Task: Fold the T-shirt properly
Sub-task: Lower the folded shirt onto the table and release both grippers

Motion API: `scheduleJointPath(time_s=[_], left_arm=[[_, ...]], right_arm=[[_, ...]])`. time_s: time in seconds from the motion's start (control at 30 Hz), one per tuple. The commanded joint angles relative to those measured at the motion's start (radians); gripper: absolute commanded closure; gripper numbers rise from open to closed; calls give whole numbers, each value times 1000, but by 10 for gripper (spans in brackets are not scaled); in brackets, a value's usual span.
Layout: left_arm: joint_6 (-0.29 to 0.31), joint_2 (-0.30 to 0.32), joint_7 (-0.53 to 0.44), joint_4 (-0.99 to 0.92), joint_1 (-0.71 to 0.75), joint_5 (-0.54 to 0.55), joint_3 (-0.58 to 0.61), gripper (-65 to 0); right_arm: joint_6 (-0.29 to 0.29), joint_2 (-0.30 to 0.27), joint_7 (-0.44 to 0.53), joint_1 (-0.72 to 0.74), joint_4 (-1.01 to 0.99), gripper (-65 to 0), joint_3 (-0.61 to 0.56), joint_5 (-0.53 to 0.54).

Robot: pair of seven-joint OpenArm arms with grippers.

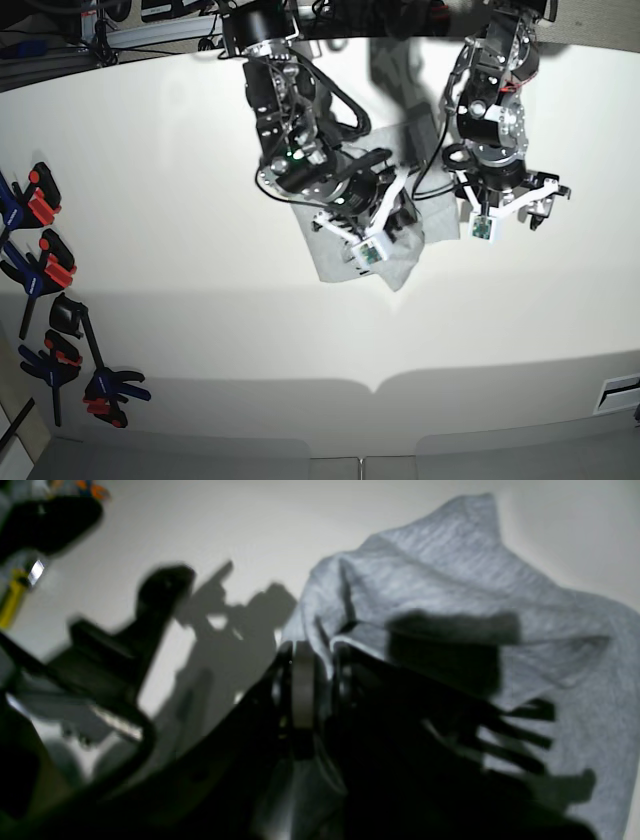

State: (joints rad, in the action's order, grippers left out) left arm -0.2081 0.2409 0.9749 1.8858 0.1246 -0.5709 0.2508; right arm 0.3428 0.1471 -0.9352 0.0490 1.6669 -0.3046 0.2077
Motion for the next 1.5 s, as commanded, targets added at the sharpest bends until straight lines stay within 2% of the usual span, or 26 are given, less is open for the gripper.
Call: scheduleJointPath(time_s=[0.0,0.07,0.13,0.27,0.4,0.5,0.6,0.73,0.8,0.93,1.03,1.17,1.27,1.47], left_arm=[[-17,1,-5,20,-11,-53,-2,-393],[-26,13,6,20,-11,-113,-2,-393],[-68,37,12,20,-11,-148,-2,-394],[-154,97,68,20,-11,-241,-2,-393],[-171,164,129,20,-11,-249,-2,-393],[-171,196,140,20,-11,-248,-2,-394],[-171,200,140,20,-11,-247,-1,-393],[-171,200,131,20,-11,-203,-1,-393],[-171,200,124,20,-11,-164,-1,-393],[-171,200,124,20,-11,-114,-1,-393],[-171,200,124,20,-11,-100,-1,-393],[-171,200,124,20,-11,-100,-1,-393],[-171,200,124,20,-11,-100,-1,-393],[-171,200,124,20,-11,-101,-1,-393]], right_arm=[[1,10,17,17,17,-56,-14,15],[0,10,16,17,17,-182,-35,18],[-2,10,27,17,17,-229,-57,58],[-1,10,63,17,17,-229,-93,168],[8,10,90,33,17,-229,-100,161],[7,10,75,63,17,-229,-81,78],[-18,10,51,91,18,-229,-38,-51],[-135,10,94,103,18,-229,48,-191],[-169,10,102,103,17,-229,92,-213],[-172,10,98,104,-10,-221,154,-212],[-173,10,106,116,-80,-220,159,-197],[-173,10,119,178,-243,-220,106,-89],[-173,10,126,251,-363,-220,12,-10],[-167,10,183,365,-419,-220,-215,10]])
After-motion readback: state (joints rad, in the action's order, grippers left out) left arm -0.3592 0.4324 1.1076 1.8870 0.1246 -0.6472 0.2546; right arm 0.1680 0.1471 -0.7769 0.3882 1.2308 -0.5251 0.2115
